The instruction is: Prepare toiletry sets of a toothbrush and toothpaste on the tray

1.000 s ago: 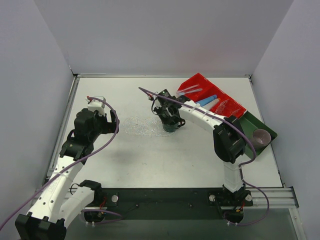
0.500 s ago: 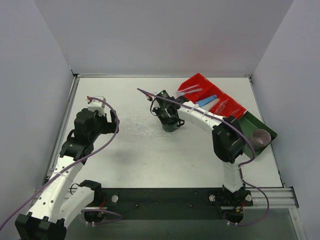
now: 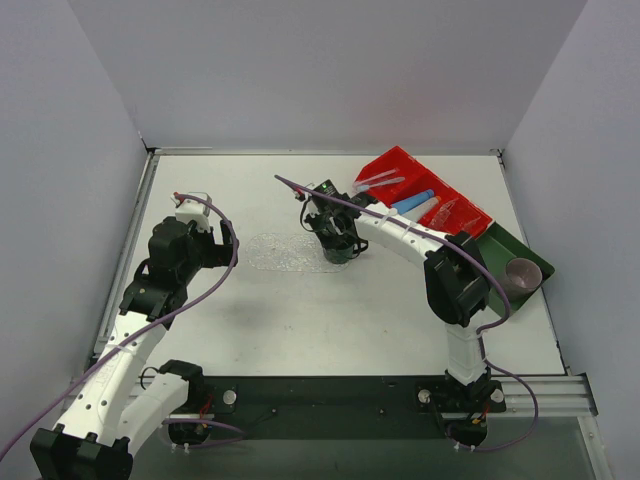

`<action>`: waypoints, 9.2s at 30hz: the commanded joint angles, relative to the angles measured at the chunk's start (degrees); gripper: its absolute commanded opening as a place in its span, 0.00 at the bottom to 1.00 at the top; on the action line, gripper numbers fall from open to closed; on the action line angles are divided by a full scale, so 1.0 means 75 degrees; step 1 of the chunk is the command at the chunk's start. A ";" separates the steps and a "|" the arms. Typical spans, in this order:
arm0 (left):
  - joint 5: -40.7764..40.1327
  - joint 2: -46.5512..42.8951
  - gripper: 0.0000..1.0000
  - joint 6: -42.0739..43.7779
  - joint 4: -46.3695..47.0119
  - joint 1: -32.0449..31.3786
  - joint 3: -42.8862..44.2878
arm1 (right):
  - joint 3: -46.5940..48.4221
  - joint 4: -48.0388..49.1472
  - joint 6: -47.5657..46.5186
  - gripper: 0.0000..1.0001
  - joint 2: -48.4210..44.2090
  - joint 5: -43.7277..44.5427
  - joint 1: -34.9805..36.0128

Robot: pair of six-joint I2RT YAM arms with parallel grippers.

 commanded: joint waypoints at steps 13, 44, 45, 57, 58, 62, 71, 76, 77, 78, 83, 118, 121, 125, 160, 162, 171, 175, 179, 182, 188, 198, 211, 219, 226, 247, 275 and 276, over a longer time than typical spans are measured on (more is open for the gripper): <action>-0.0021 -0.0009 0.97 -0.0028 0.0253 -0.0009 -0.0010 | -0.0058 -0.0003 0.0199 0.12 -0.0138 0.0204 0.0110; -0.0443 -0.0173 0.97 -0.0087 0.0206 0.0003 0.0048 | -0.1392 0.0642 0.0937 0.59 -0.2714 -0.0651 -0.0417; -0.0536 -0.0184 0.97 -0.0098 0.0171 0.0003 0.0071 | -0.1521 0.0630 0.1065 0.59 -0.3064 -0.0686 -0.0499; -0.0771 -0.0571 0.97 -0.0169 0.0288 -0.0009 -0.0022 | -0.3245 0.0549 0.1687 0.58 -0.5726 -0.1435 -0.3822; -0.0748 -0.0571 0.97 -0.0169 0.0277 -0.0009 -0.0022 | -0.3268 0.0444 0.1710 0.58 -0.5763 -0.1483 -0.4072; -0.0701 -0.0559 0.96 -0.0169 0.0288 -0.0020 -0.0034 | -0.3257 0.0302 0.1722 0.56 -0.5798 -0.1495 -0.5127; -0.0678 -0.0513 0.97 -0.0157 0.0323 -0.0009 -0.0046 | -0.2766 0.0384 0.2285 0.56 -0.5084 -0.1426 -0.6242; -0.0724 -0.0513 0.97 -0.0122 0.0300 0.0003 -0.0034 | -0.2355 0.0442 0.2577 0.56 -0.4346 -0.0933 -0.6242; -0.0724 -0.0524 0.97 -0.0122 0.0300 -0.0009 -0.0034 | -0.2297 0.0466 0.2647 0.56 -0.4229 -0.0921 -0.6242; -0.0724 -0.0524 0.97 -0.0122 0.0311 0.0003 -0.0046 | -0.2226 0.0524 0.2718 0.56 -0.4031 -0.0933 -0.6254; -0.0701 -0.0513 0.97 -0.0110 0.0312 -0.0009 -0.0034 | -0.1956 0.0829 0.3420 0.50 -0.3490 -0.0863 -0.6254; -0.0619 -0.0559 0.97 -0.0122 0.0288 -0.0020 -0.0034 | -0.1230 0.0876 0.4242 0.42 -0.1497 0.0286 -0.5914; -0.0619 -0.0548 0.97 -0.0122 0.0288 -0.0020 -0.0046 | -0.1171 0.0876 0.4254 0.37 -0.1404 0.0321 -0.5914; -0.0631 -0.0548 0.97 -0.0122 0.0288 -0.0020 -0.0034 | -0.1066 0.0806 0.4265 0.33 -0.1228 0.0321 -0.5926; -0.0852 -0.0571 0.97 -0.0215 0.0312 -0.0009 -0.0034 | -0.1721 0.0759 0.4406 0.00 -0.3077 -0.0029 -0.5914; -0.0947 -0.0560 0.97 -0.0285 0.0358 -0.0009 -0.0046 | -0.2025 0.1051 0.4359 0.00 -0.3382 -0.0170 -0.5902; 0.0025 -0.0688 0.92 -0.0227 0.0674 -0.0009 -0.0115 | -0.3559 0.2656 0.3658 0.00 -0.5631 -0.1238 -0.5108; 0.0424 -0.0618 0.90 -0.0391 0.0874 -0.0032 -0.0128 | -0.4180 0.2926 0.3070 0.00 -0.7048 -0.1353 -0.4216; 0.1266 -0.0606 0.84 -0.1185 0.1084 -0.0149 0.0013 | -0.4990 0.3931 0.3234 0.00 -0.8140 -0.1916 -0.3513; 0.1759 -0.0712 0.82 -0.2121 0.1493 -0.0441 0.0037 | -0.5575 0.4635 0.3293 0.00 -0.8727 -0.1929 -0.2728; 0.0742 -0.0513 0.80 -0.3144 0.2115 -0.2666 0.0340 | -0.6244 0.6028 0.3468 0.00 -0.8950 -0.1437 -0.1052; -0.1320 0.0167 0.80 -0.4035 0.2491 -0.5000 0.0166 | -0.6690 0.7438 0.3059 0.00 -0.8704 0.0271 0.1091; -0.2306 -0.0161 0.67 -0.4727 0.3393 -0.5388 -0.0689 | -0.6902 0.8153 0.2871 0.00 -0.8552 0.1516 0.2031; -0.2119 0.0050 0.65 -0.4891 0.3721 -0.5388 -0.0725 | -0.6960 0.8294 0.2976 0.00 -0.8470 0.1669 0.2102; -0.1967 0.0319 0.65 -0.4997 0.4213 -0.5388 -0.0702 | -0.7077 0.8388 0.3093 0.00 -0.8493 0.1704 0.2125; -0.1814 0.0975 0.39 -0.4985 0.4565 -0.5505 -0.0503 | -0.7194 0.8622 0.3316 0.00 -0.8330 0.1727 0.2160; -0.1815 0.0905 0.00 -0.4680 0.4026 -0.5365 0.0048 | -0.6749 0.7404 0.3047 0.32 -0.8271 0.2266 0.2172; -0.1779 0.0905 0.00 -0.4692 0.4096 -0.5329 0.0037 | -0.6738 0.7311 0.3000 0.35 -0.8282 0.2266 0.2172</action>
